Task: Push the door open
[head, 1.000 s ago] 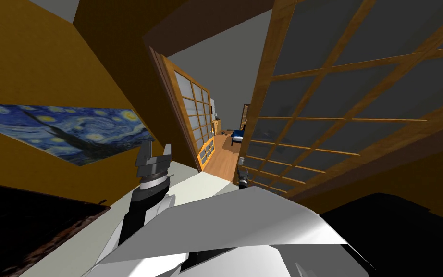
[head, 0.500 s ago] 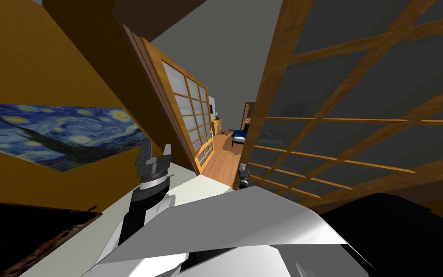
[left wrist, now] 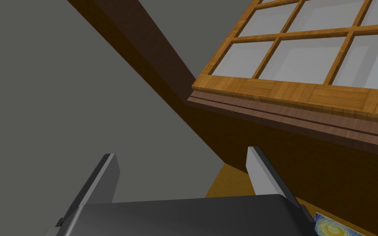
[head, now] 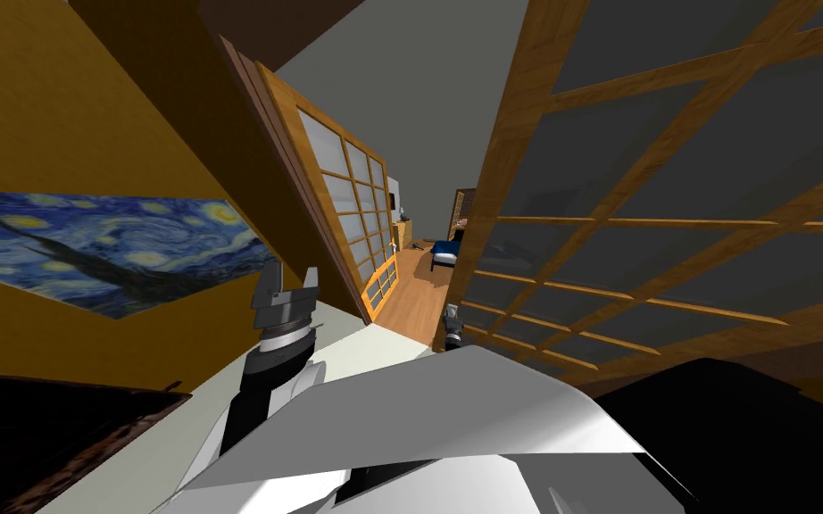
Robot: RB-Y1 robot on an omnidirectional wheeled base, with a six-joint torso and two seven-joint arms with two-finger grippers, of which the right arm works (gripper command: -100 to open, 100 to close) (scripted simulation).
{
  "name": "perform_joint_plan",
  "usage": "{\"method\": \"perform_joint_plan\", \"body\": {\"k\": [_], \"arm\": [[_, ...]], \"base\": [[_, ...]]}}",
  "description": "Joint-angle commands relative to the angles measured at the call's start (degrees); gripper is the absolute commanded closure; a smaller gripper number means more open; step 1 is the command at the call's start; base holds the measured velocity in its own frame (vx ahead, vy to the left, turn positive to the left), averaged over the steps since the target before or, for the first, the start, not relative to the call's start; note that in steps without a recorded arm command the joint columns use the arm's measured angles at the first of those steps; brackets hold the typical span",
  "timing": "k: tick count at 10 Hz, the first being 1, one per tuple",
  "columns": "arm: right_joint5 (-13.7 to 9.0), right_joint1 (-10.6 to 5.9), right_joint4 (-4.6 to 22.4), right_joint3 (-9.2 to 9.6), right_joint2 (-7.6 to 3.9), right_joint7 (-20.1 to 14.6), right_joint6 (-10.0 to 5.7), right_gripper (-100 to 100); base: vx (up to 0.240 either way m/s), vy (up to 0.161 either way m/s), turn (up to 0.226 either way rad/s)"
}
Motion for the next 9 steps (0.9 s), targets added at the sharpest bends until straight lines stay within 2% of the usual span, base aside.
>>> {"method": "perform_joint_plan", "body": {"k": [1, 3, 6, 9], "arm": [[0.0, 0.08, 0.0, 0.08, 0.08, 0.0, -0.15, 100], [-0.4, -0.04, 0.1, -0.58, -0.09, 0.1, -0.13, 100], [-1.0, -0.14, 0.2, -1.66, -0.23, 0.3, -0.33, 100], [-2.2, -0.32, 0.5, -3.48, -0.38, 0.7, -0.68, 100]], "base": [[0.0, 0.0, 0.0], [0.058, 0.002, -0.019], [0.178, -0.021, -0.038], [0.204, -0.053, -0.046]]}}
